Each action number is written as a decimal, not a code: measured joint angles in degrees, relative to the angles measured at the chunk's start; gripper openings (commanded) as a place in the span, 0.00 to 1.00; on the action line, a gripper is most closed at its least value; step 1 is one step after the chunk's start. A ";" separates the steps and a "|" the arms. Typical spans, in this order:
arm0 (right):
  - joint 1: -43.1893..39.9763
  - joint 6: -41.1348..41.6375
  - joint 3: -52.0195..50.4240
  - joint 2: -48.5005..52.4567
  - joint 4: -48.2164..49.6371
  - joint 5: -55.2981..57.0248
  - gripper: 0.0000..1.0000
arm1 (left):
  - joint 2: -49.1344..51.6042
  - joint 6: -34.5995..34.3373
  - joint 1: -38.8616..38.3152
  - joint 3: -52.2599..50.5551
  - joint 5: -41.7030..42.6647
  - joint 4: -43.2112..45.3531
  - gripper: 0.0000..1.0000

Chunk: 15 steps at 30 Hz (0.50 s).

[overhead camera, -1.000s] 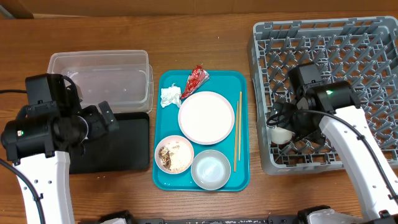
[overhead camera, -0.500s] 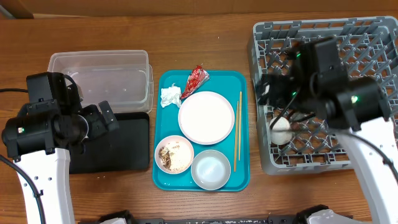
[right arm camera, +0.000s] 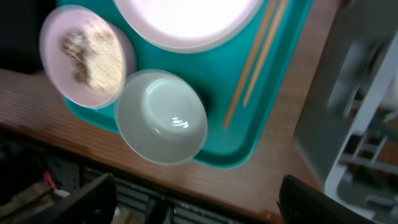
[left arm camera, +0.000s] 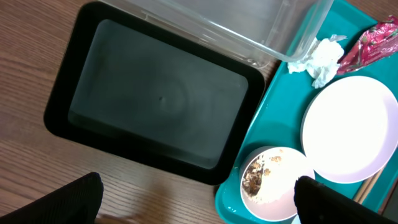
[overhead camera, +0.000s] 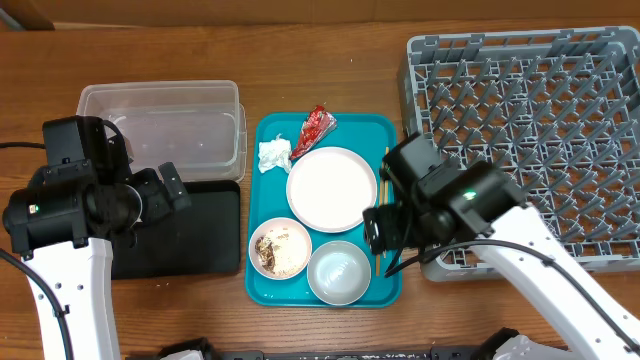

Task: Sort waste into correct bins and load items into the dishwasher
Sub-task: 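Move the right gripper to the white bowl and grasp its rim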

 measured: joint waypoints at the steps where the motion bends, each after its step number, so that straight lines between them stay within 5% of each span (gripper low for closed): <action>1: 0.26 0.28 -2.21 0.09 0.90 -0.04 0.79 | 0.00 0.00 0.00 0.00 0.00 -0.02 1.00; 7: 2.05 0.79 -13.25 2.25 8.68 -0.42 0.71 | 0.00 0.00 0.00 0.00 0.00 -0.11 1.00; 15: 6.91 -0.33 -14.91 7.85 13.40 -0.85 0.66 | 0.00 0.00 0.00 0.00 0.00 -0.13 1.00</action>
